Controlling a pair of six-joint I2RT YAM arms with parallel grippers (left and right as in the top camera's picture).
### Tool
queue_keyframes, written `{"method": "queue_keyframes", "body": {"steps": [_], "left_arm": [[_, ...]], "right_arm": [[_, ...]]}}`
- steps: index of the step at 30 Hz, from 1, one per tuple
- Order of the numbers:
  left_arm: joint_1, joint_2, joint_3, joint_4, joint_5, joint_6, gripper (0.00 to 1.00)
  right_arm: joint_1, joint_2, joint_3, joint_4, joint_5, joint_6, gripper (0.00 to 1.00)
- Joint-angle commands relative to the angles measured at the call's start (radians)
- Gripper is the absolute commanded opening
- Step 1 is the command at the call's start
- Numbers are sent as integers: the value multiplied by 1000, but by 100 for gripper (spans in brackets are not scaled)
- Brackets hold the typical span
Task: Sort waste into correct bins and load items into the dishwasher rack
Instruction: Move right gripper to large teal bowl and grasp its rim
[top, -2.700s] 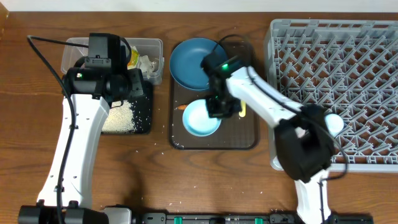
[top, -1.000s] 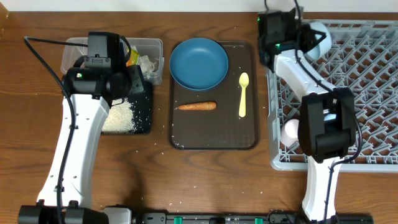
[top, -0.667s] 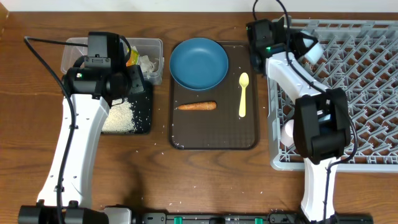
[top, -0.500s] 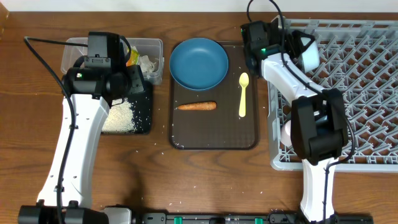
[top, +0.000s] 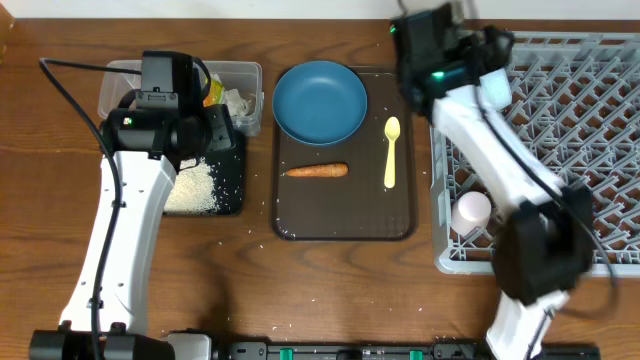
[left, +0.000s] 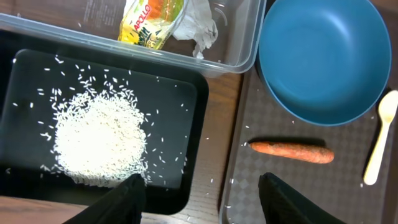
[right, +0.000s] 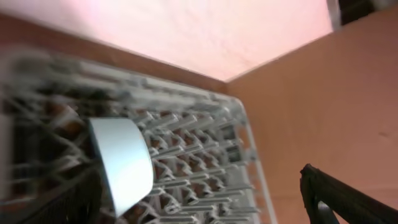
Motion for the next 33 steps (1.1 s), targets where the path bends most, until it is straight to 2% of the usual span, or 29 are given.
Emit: {"method": "queue_keyframes", "body": {"steps": [1,7,9,12,21,22,23,24,29,33], "left_arm": [[-28,10,-3,-3,-5,60,62],[-59,10,-3,-8,-5,67,63],[-66,10,-3,-18,-5,75,63],[-69,10,-3,-30,-5,77,63],[-69,13,-7,-52,-4,78,64],[-70,13,-9,-51,-5,78,64],[-71,13,-11,-51,-5,78,64],[-75,13,-15,-50,-5,78,63],[-93,13,-37,-39,-5,78,63],[-98,14,-55,-31,-5,78,64]], "right_arm": [[-10,-150,7,-90,-383,172,99],[-31,-230,6,-251,-996,226,96],[-31,-220,0,-269,-1136,252,95],[-12,-192,-24,-268,-1236,282,88],[79,-62,-103,-232,-1242,482,83],[87,-52,-106,-225,-1241,507,80],[94,-43,-108,-220,-1235,539,71],[101,-31,-112,-209,-1217,600,68],[126,34,-126,-139,-1016,846,68],[128,98,-126,-74,-941,909,68]]}}
